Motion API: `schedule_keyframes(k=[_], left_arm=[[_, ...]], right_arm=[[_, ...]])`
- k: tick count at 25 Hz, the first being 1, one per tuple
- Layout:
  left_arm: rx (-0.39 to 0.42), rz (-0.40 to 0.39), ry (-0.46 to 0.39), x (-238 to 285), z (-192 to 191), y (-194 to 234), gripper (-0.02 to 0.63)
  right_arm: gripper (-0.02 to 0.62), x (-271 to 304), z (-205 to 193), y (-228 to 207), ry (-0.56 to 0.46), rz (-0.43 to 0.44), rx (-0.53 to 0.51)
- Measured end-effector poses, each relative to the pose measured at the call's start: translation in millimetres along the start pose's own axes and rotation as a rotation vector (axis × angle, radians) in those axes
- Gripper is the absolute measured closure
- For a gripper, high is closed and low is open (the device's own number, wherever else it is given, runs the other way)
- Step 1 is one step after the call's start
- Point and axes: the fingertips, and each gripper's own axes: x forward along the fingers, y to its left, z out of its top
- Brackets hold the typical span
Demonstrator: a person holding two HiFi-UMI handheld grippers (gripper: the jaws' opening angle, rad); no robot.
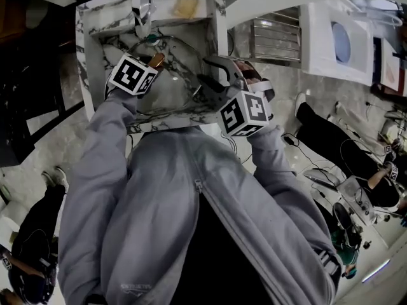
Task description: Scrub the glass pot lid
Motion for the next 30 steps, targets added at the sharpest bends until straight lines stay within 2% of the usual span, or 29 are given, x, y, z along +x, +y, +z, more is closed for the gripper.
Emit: schedule_keyframes(k=[8,11,21,28,30], left_arm=[[0.026,0.046,0.016,32.7,-9.0,7.6,0.416],[0.025,0.056,0.05,39.5,-15.7,9.4,0.414],[0.011,0.056,0.039,55.7,-26.7,14.2,0.417],[-0.02,0.04,0.025,62.2,-30.7,16.9,0.419],[-0.03,0.031,-0.002,60.9,-29.0,16.8,0.417]], right_arm=[[0.413,79.0,-8.8,-79.1,0.075,-0.115,0.052],[0.413,116.3,-16.5,-97.6,0.145,-0.111,0.056],[0.408,171.4,-31.8,-111.2,0.264,-0.094,0.024],[0.41,183.5,-35.1,-115.6,0.289,-0.086,-0.001],[0.451,181.4,-33.3,-114.3,0.289,-0.088,-0.021]])
